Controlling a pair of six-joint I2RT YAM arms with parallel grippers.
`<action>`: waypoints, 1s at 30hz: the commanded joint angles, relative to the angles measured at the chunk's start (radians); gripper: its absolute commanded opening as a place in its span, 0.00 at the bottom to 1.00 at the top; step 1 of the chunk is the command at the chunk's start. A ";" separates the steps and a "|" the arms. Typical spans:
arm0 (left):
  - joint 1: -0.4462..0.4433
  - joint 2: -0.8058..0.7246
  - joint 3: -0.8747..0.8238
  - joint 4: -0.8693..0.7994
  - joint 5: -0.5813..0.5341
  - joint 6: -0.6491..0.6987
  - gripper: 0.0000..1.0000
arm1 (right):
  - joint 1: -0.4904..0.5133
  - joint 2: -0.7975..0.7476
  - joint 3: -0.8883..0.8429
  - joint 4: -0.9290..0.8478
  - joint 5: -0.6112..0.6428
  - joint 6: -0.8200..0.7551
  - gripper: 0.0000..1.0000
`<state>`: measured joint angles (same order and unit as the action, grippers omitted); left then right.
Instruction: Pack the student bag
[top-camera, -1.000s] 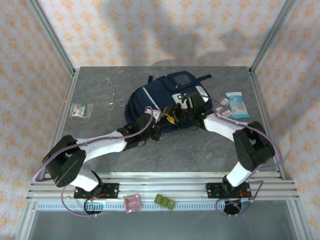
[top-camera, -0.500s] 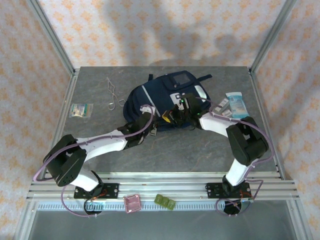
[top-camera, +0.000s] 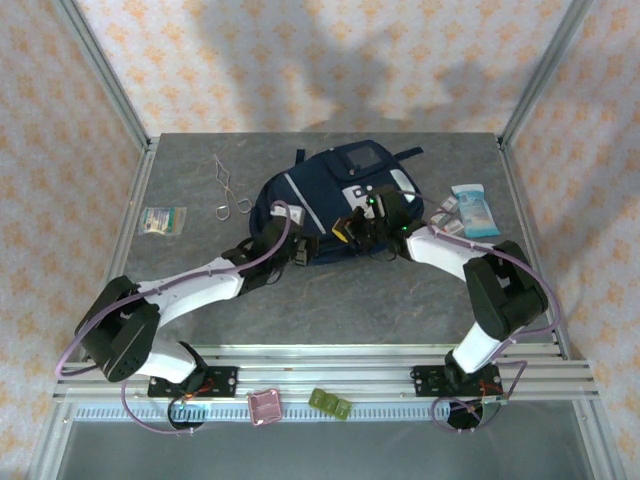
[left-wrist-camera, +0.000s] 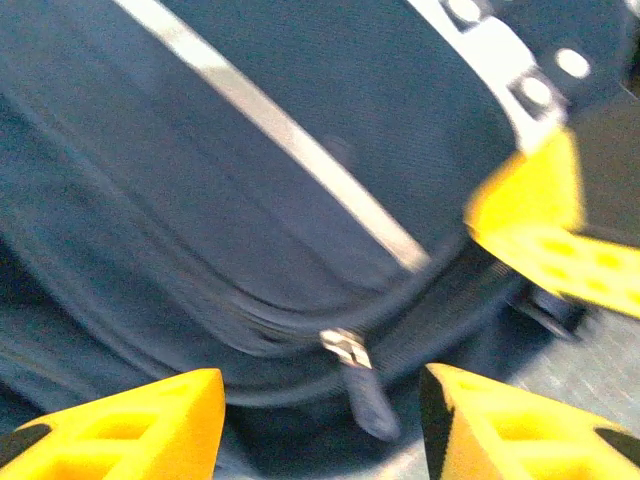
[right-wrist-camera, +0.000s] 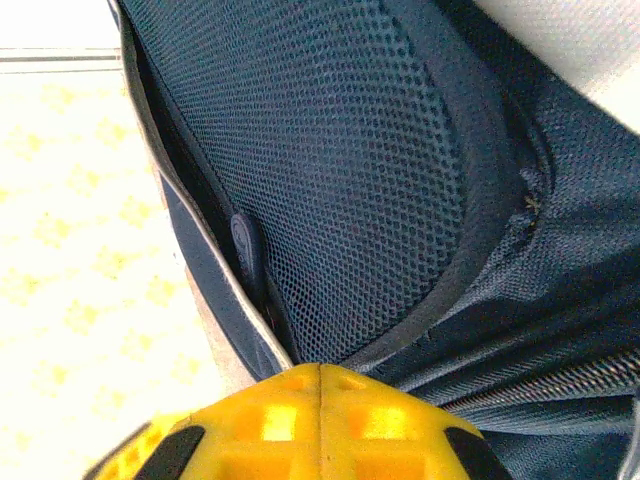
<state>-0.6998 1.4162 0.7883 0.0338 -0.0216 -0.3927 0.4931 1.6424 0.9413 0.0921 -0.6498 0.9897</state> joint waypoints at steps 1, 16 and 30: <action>-0.044 0.046 0.025 -0.024 0.040 -0.040 0.57 | -0.004 -0.007 0.016 0.027 0.022 -0.016 0.00; -0.090 0.223 0.137 -0.094 -0.240 -0.116 0.53 | 0.004 -0.006 0.018 0.047 0.015 -0.010 0.00; -0.085 0.310 0.158 -0.078 -0.236 -0.071 0.00 | 0.005 -0.014 0.005 0.047 0.012 -0.002 0.00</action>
<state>-0.7902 1.7260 0.9565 -0.0628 -0.2443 -0.4732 0.4927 1.6424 0.9421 0.1211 -0.6506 0.9909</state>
